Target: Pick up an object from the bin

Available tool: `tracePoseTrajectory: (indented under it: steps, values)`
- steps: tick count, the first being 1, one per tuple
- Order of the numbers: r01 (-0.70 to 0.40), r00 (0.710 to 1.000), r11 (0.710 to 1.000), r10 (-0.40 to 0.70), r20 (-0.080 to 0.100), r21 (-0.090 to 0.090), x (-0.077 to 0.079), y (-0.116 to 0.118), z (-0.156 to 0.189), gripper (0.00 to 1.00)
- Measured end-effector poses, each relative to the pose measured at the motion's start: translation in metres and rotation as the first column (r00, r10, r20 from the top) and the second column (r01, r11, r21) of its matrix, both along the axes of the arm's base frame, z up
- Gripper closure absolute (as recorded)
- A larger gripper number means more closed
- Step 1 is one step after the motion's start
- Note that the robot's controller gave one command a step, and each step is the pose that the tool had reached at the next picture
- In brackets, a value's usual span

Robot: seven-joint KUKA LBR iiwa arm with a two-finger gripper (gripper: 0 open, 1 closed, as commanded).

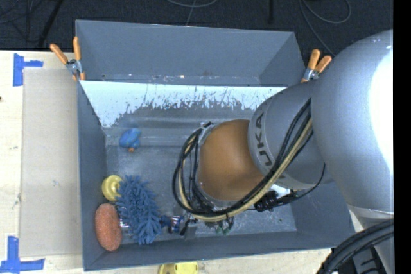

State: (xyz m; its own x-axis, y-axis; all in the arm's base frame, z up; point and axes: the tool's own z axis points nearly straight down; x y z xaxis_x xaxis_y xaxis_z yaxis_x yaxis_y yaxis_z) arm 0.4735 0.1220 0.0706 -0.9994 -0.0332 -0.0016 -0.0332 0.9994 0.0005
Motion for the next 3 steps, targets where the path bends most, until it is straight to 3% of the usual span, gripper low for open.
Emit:
tracePoseTrajectory:
  steps: [1,2,3]
  values:
    - [-0.010,1.000,1.000,0.010,-0.011,-0.003,-0.002,0.000,0.048,1.00]
    - [-0.007,1.000,1.000,0.007,0.008,0.002,0.014,0.004,0.066,1.00]
    - [-0.035,0.999,0.999,0.035,0.003,0.000,0.031,-0.021,0.205,1.00]
